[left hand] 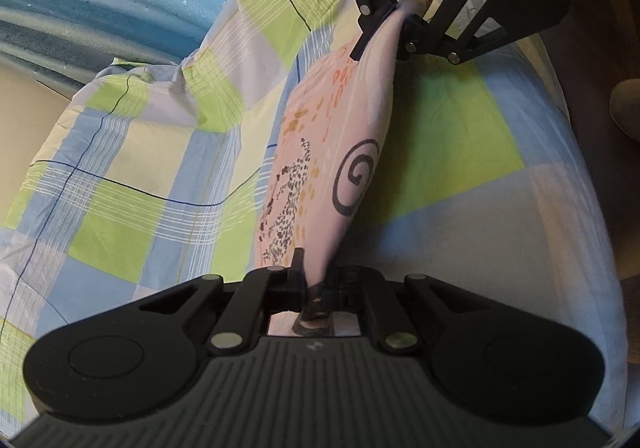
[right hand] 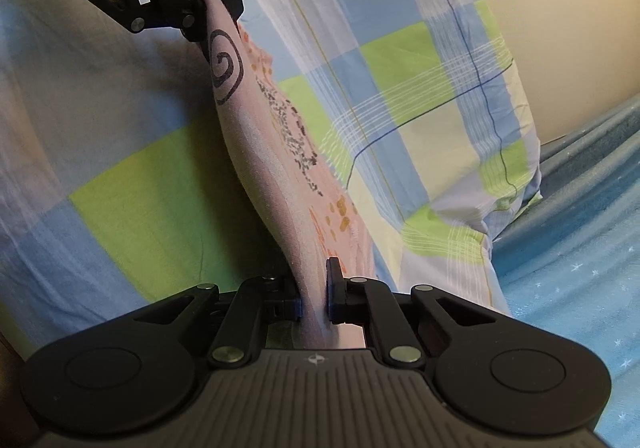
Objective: Fold clothes
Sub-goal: 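Grasp both ends of the folded pants with both grippers and lift, then carry the held pants with both grippers over to the dark blue blanket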
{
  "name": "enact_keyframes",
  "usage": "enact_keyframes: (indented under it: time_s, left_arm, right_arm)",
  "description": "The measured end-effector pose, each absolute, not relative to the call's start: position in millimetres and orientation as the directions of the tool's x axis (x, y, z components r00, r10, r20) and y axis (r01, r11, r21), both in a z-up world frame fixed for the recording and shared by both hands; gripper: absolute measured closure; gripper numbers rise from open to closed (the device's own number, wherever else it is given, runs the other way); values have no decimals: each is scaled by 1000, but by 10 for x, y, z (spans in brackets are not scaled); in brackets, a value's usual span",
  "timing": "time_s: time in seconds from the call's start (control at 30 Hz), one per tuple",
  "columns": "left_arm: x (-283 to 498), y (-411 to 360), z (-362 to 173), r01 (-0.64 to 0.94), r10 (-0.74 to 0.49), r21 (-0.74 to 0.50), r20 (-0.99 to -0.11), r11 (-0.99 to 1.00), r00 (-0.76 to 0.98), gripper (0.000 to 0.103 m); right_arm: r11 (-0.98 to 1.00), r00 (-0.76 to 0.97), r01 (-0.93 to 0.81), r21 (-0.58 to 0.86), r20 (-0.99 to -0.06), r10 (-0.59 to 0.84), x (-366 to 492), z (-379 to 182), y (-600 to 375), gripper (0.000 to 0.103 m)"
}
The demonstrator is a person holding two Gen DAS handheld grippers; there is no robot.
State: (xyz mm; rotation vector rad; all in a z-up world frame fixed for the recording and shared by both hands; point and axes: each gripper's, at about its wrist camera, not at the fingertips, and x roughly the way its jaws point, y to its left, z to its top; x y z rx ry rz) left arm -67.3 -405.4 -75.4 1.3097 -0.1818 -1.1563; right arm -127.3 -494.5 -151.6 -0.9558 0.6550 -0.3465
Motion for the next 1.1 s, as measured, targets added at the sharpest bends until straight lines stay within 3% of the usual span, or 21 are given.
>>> enact_keyframes:
  time_s: [0.53,1.1]
  left_arm:
    - [-1100,-3987,-318,509,-819,844,-407,-169,404,98]
    - [-2599,-4215,228,433,-953,868,-297,-244,59,98]
  right_arm:
    - [504,715,62,-861,-314,-625,-1876,-1090,-4872,95]
    - [370,473,235,-899,-226,-852,-3624,-429,-4766,95]
